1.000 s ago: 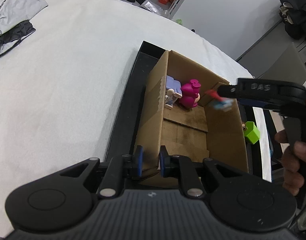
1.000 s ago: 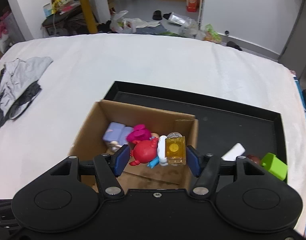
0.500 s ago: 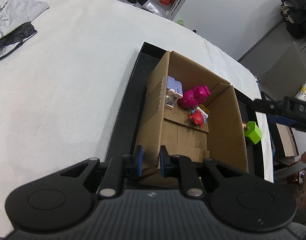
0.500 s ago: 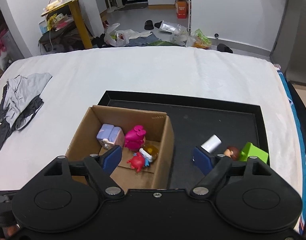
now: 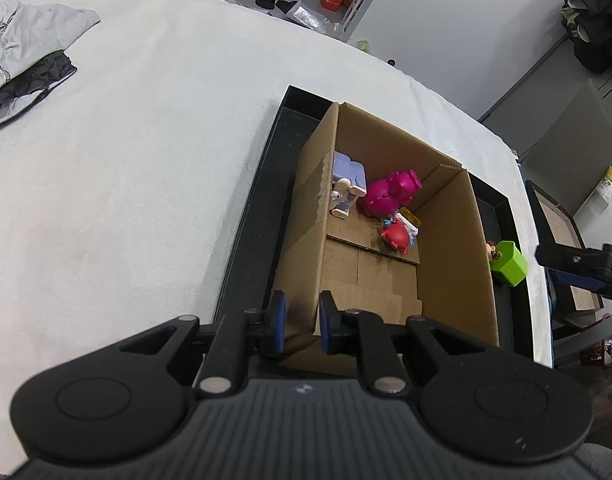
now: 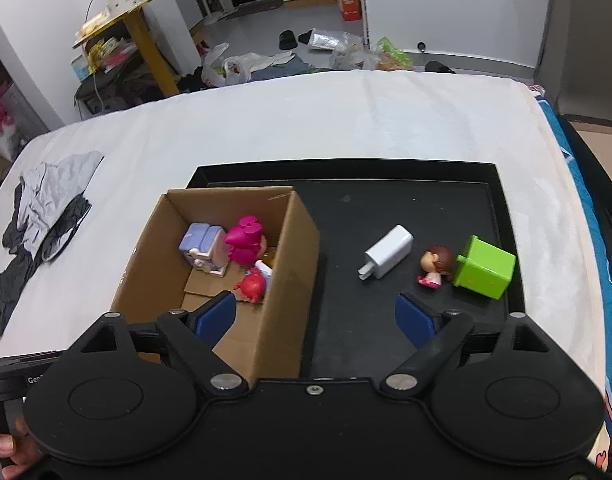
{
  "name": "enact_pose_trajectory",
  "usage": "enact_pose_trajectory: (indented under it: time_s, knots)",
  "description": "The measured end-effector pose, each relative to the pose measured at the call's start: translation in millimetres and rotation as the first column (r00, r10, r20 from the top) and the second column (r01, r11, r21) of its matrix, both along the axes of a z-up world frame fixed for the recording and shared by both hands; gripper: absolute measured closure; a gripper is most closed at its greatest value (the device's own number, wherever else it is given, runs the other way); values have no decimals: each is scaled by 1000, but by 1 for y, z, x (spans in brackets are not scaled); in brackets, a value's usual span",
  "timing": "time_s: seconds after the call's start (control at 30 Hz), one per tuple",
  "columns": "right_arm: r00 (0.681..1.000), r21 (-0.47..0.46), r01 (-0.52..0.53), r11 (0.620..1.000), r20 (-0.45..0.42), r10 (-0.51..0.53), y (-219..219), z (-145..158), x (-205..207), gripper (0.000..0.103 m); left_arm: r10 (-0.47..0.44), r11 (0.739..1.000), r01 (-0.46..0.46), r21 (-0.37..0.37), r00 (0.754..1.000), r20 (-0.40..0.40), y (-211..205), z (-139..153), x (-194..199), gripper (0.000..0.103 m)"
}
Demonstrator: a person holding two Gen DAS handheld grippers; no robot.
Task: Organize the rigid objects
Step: 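Move the right gripper to the lime-green cube and close it around the cube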
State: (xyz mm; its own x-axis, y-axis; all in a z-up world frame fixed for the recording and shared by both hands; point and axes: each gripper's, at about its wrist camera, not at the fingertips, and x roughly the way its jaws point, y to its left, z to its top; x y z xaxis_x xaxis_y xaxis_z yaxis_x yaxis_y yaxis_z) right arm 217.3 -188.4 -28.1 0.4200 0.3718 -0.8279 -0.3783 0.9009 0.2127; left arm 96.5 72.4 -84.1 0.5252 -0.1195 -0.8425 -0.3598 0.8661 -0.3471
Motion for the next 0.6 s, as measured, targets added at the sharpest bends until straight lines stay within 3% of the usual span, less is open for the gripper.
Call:
enact_pose_trajectory:
  time_s: [0.6]
  knots:
    - [995, 97, 99, 990, -22, -98, -69, -19, -7, 11, -4, 1000, 4, 29, 1000, -9, -8, 1, 2, 87]
